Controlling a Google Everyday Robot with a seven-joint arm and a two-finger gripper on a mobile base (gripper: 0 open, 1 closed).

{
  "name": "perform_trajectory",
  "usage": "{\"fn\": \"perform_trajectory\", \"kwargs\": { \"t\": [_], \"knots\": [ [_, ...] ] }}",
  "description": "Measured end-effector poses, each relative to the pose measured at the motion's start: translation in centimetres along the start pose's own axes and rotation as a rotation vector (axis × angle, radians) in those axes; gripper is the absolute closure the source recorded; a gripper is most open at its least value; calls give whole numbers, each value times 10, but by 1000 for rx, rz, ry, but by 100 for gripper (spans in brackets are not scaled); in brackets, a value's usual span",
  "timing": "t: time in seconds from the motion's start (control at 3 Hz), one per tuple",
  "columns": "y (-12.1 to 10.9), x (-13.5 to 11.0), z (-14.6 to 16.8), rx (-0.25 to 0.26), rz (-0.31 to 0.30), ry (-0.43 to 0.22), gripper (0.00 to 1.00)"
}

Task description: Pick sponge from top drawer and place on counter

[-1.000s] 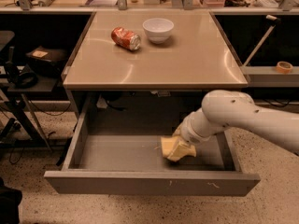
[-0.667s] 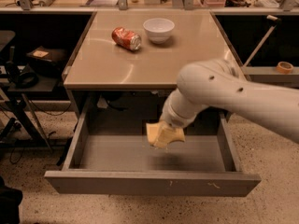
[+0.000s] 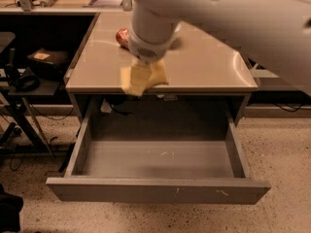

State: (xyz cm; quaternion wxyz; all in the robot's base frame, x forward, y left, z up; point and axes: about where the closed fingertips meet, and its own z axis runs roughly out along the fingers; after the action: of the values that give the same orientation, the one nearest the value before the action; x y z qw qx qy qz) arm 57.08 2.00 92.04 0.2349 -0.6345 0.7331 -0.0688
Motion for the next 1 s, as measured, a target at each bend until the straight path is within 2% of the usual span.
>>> {"fn": "perform_trajectory", "kwargs": {
  "t": [0.33,0.67,1.0],
  "knots": [
    [-53,-8,-20,47,22,80,100],
    [-66,-25,-55,74,72,23,100],
    [-46,-2,-20,22,194,-44,100]
  ]
}}
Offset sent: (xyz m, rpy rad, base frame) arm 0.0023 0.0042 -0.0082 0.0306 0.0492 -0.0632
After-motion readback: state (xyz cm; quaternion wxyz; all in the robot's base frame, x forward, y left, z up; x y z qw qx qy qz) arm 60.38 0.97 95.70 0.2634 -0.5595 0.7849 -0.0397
